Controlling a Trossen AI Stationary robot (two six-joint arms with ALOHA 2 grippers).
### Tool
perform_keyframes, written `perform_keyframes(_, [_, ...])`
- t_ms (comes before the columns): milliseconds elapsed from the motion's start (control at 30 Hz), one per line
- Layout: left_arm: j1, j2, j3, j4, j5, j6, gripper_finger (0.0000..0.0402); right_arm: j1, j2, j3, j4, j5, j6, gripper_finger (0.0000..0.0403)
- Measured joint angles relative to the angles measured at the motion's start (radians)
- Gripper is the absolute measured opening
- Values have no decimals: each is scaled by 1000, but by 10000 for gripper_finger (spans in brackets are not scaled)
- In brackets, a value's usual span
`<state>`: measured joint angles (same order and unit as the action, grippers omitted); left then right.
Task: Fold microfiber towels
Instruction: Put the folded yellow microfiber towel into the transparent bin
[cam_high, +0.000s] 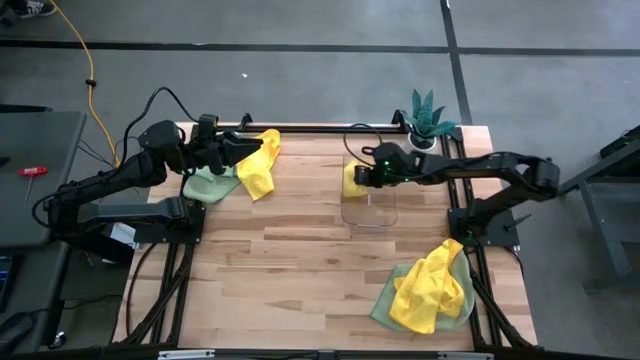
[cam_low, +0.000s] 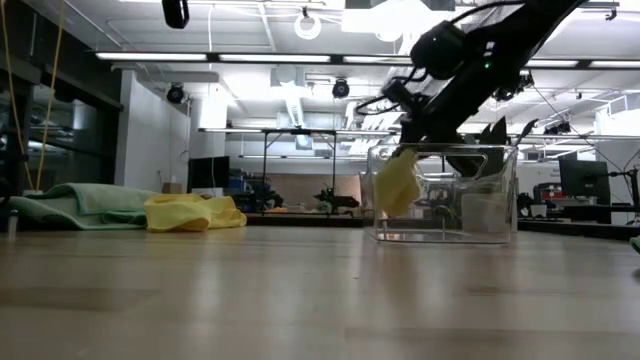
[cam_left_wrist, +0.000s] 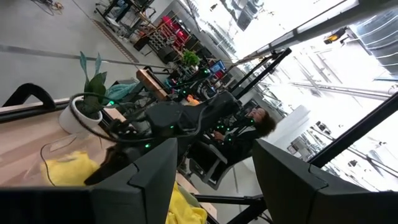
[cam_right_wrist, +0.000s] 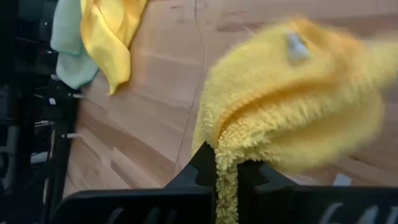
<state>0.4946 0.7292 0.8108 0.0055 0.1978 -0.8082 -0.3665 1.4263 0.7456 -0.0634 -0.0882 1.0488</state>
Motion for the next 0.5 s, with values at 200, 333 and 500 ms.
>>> perform_keyframes(200, [0,0,0,0,0,0,197,-13,65,0,20,4,-17,0])
perform_keyframes(333, [0,0,0,0,0,-1,197,-14,68,0,29,24,-34,0])
perform_keyframes(500, [0,0,0,0,0,-4,197,-13,66,0,29,25,-35,7])
